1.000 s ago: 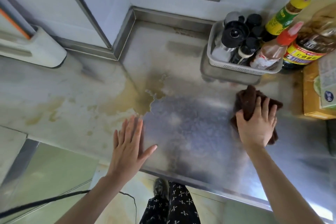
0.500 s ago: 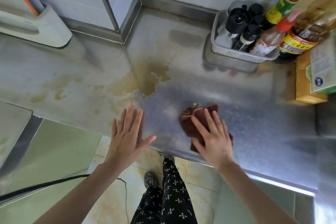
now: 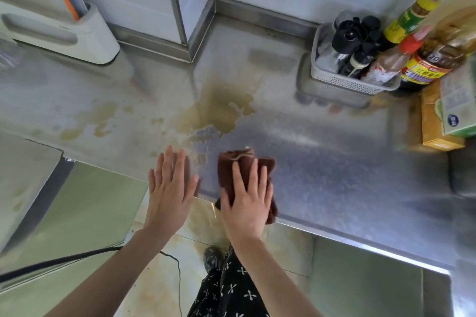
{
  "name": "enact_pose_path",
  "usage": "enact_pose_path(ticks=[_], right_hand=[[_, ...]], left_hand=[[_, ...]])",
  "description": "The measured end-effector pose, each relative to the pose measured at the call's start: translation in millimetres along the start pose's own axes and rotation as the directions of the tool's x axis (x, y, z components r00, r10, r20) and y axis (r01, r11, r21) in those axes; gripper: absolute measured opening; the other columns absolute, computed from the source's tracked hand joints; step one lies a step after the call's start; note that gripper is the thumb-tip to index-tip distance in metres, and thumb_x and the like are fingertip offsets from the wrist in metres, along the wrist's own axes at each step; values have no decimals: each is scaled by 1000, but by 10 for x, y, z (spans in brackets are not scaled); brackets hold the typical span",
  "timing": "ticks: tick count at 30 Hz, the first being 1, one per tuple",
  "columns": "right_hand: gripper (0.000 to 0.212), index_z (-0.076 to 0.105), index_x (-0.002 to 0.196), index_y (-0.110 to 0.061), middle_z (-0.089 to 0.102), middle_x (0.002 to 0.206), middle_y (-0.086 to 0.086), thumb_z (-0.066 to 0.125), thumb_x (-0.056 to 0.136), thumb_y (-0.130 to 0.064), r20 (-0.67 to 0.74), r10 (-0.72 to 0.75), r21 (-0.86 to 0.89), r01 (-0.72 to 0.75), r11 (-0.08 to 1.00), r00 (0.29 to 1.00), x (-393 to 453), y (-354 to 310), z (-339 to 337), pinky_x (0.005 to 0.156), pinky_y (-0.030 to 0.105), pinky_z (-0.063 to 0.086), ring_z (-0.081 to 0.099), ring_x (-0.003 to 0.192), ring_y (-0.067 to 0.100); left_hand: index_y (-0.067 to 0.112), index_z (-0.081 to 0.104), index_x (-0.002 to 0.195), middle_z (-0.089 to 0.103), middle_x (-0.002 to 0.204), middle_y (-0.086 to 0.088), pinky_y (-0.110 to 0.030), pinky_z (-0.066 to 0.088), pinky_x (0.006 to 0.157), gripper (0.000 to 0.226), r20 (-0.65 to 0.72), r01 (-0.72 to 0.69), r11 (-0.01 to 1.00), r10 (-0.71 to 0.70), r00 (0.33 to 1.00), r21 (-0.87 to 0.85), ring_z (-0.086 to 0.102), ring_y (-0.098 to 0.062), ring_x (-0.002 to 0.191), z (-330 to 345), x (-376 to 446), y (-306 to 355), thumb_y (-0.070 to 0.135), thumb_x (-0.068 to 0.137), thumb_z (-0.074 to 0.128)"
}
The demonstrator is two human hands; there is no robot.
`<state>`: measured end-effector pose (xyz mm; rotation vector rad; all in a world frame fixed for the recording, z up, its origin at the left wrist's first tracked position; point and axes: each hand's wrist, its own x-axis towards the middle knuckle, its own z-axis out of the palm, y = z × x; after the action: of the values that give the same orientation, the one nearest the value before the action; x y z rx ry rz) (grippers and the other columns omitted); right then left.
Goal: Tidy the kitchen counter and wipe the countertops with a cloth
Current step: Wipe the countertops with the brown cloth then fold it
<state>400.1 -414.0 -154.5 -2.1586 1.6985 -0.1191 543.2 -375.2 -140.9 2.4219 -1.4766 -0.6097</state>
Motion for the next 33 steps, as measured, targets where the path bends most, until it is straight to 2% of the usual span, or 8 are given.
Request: enact_pose_path(ticks=[6,9,12,16,19,22,26,33], right_hand=[[53,25,143,-37,17,156,2,41,93,-44,264,-586,-99,626,774,766,848,-275,28,114,44,2,7,144,28],[55,19,146,-36,10,158,0,40,95,-39,207,-504,-114,533,839,838,1460,-143,-153,117,44,1,0,145,26],[56,23,146,-32,11,157,5,43,94,-39,10,-213,-115,213,970,977,1976,200,-346,116,45,9,4,144,30],[56,20,147,-24,11,156,13,38,96,-39,-129,205,-34,-211,977,970,2205,460,-476,115,47,7,5,143,34],[55,35,142,-21,25,152,18,44,91,-37,-189,117,-49,-129,991,975,2060,284,-349,111,52,21,23,138,41],[56,47,134,-24,41,144,16,42,81,-40,-110,-238,-130,223,966,965,1778,105,-216,103,54,34,40,129,41],[53,41,135,-31,40,146,3,42,83,-41,121,-669,-202,678,706,733,1774,317,-285,107,45,30,37,134,29],[50,36,137,-25,40,146,9,37,88,-32,-97,-268,-123,256,959,958,1963,1017,-607,106,50,36,25,137,27]], left_hand=[[24,6,147,-2,156,-8,-48,5,114,61,-55,98,995,-97,994,28,-3,-27,144,-159,231,-203,47,90,10],[25,8,147,-2,156,-8,-48,5,114,67,-72,90,995,-86,994,50,-3,-27,144,-229,416,-208,52,86,4],[25,9,147,-4,157,-7,-46,4,114,69,-74,107,992,-102,992,62,-4,-26,144,-245,597,-142,53,84,4],[24,10,146,1,157,-7,-49,9,114,65,-80,138,986,-131,988,98,2,-27,144,-184,813,-62,50,87,9],[23,12,146,4,156,-9,-51,12,113,64,-65,138,984,-131,989,113,5,-30,143,-164,971,10,49,87,11],[24,12,146,4,156,-10,-52,13,112,63,-62,132,986,-126,990,106,6,-31,143,-166,1151,78,49,88,15],[25,13,145,6,156,-9,-53,14,111,61,-60,116,987,-110,992,107,7,-31,143,-129,1359,137,48,89,20],[24,18,145,10,156,-7,-54,15,111,61,-97,150,986,-143,985,77,11,-29,142,-121,1490,155,44,88,29]])
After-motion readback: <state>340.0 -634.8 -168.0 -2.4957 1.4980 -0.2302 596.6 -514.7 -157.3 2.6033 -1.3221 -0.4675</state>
